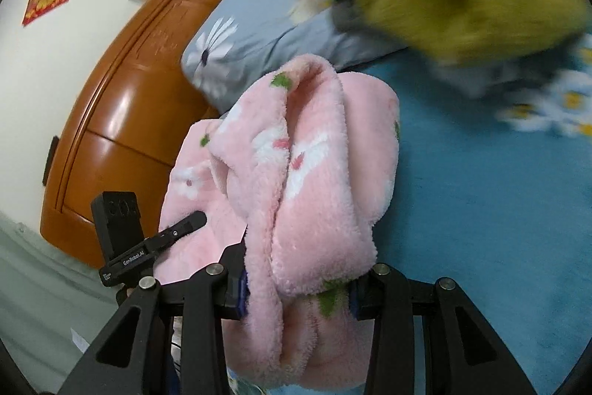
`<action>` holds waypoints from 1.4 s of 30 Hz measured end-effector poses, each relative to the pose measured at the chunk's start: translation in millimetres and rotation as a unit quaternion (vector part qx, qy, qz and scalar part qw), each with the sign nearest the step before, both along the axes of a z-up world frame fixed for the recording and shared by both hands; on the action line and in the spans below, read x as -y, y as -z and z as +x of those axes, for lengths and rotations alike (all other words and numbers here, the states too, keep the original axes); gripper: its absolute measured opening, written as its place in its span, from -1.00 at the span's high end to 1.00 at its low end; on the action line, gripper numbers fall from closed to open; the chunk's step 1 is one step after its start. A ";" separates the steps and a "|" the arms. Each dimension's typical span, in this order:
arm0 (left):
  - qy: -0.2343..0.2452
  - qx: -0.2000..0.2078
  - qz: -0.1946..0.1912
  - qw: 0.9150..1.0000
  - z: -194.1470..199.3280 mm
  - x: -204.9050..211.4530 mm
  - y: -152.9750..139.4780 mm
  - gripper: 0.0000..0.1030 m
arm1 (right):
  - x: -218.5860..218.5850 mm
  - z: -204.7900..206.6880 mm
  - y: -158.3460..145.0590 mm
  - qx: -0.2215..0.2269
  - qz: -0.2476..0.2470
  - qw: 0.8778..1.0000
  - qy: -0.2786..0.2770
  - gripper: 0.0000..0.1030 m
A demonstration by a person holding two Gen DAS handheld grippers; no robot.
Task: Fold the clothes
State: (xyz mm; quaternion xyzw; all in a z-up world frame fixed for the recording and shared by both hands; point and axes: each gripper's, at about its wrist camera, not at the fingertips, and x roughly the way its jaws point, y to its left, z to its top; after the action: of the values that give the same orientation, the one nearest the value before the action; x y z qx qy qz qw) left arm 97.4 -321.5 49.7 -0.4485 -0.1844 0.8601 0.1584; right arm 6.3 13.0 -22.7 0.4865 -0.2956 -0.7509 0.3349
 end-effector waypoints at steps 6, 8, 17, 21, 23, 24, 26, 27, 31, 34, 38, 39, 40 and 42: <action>-0.037 -0.024 -0.005 0.999 3.5 63.1 18.0 0.18 | 68.1 -16.1 12.6 0.000 0.011 0.999 -0.039 0.21; -0.041 -0.019 -0.002 0.999 -3.4 73.8 32.8 0.18 | 78.4 -15.2 20.1 0.001 0.016 0.999 -0.042 0.21; -0.053 0.023 0.000 0.998 -12.7 78.5 96.9 0.05 | 68.7 -11.0 78.8 0.067 0.032 0.997 -0.025 0.12; -0.066 0.020 0.020 0.997 -3.0 82.4 96.5 0.00 | 60.3 -11.3 72.6 0.063 0.029 0.997 -0.026 0.08; -0.073 0.013 0.021 0.997 2.1 82.9 87.7 -0.03 | 60.0 -12.1 63.6 0.048 0.039 0.998 -0.029 0.07; -0.076 0.009 0.020 0.997 4.6 83.3 83.0 -0.06 | 60.6 -13.0 58.2 0.040 0.046 0.998 -0.030 0.07; -0.089 -0.002 0.010 0.996 8.0 84.2 72.0 -0.12 | 55.3 -10.4 47.6 0.016 0.063 0.997 -0.030 0.07; -0.102 -0.009 -0.005 0.995 11.2 84.0 66.2 -0.17 | 51.5 -7.7 42.8 0.003 0.072 0.997 -0.029 0.07; -0.165 -0.050 -0.107 0.979 28.4 75.8 37.4 -0.24 | 37.8 4.7 26.0 -0.046 0.112 0.993 -0.005 0.07; -0.188 -0.089 -0.126 0.970 45.8 66.5 20.6 -0.31 | 31.6 18.8 7.5 -0.097 0.148 0.984 0.015 0.07; -0.178 -0.109 -0.171 0.963 51.5 33.9 23.3 -0.37 | 54.2 36.3 -12.7 -0.158 0.180 0.971 -0.012 0.07; -0.173 -0.107 -0.184 0.962 49.6 27.8 27.1 -0.37 | 63.8 41.6 -16.0 -0.175 0.192 0.965 -0.026 0.07; -0.166 -0.102 -0.194 0.961 47.7 22.0 33.5 -0.37 | 73.5 45.2 -18.1 -0.189 0.202 0.960 -0.041 0.07; -0.157 -0.088 -0.207 0.962 48.7 14.2 47.4 -0.37 | 89.3 50.2 -17.6 -0.206 0.208 0.954 -0.063 0.07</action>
State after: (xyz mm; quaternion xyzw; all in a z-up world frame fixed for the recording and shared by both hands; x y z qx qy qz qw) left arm 146.2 -335.7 2.3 -0.3594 -0.0560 0.9296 -0.0589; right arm 56.5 -76.3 -5.1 0.3974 -0.0263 -0.8572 0.3265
